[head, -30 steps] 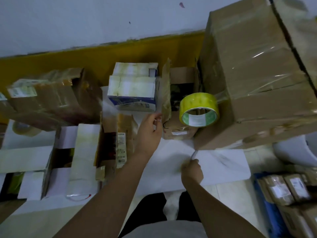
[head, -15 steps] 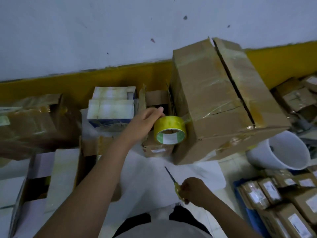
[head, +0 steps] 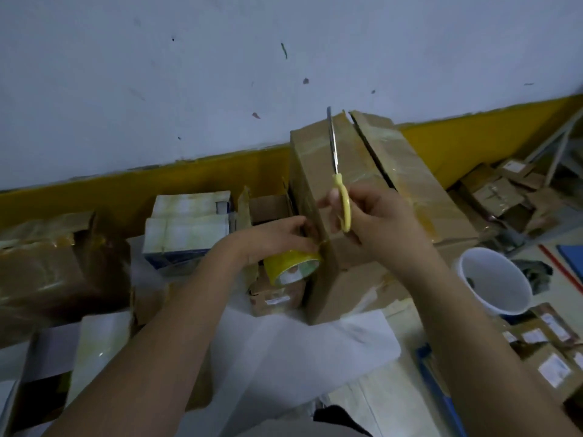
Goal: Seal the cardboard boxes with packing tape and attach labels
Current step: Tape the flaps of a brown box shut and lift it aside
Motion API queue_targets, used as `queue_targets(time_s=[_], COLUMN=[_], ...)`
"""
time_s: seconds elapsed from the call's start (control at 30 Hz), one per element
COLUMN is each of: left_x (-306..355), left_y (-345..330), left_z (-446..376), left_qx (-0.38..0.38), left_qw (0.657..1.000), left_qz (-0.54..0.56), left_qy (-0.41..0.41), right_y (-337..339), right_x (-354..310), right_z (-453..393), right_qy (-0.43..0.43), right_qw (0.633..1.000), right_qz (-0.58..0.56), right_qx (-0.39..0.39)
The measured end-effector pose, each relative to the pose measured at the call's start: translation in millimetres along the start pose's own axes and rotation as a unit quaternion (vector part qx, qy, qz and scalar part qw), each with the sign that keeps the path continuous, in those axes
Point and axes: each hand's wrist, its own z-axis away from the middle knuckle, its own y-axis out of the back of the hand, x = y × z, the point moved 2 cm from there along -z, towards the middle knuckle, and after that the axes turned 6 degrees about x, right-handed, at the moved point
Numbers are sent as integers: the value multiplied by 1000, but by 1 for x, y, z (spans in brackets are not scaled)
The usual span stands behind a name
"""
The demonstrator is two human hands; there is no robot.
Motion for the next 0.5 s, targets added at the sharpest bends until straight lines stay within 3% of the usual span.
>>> queue_targets(time_s=[0.07, 0.17, 0.37, 0.5], left_x=[-6, -19, -14, -15], left_y=[-1, 0, 3, 10], left_z=[3, 6, 7, 10], left_qx=[-27, -65, -64, -65], left_qw=[998, 996, 998, 997], left_qz=[45, 27, -18, -3], left_qy=[28, 54, 18, 27], right_y=[-11, -15, -1, 17], right_x=[21, 52, 31, 10], right_z=[-25, -36, -30, 24], right_qy=[11, 13, -25, -39], right_qw=[998, 989, 998, 998], right_qz=[61, 142, 26, 42], right_qx=[18, 36, 49, -39])
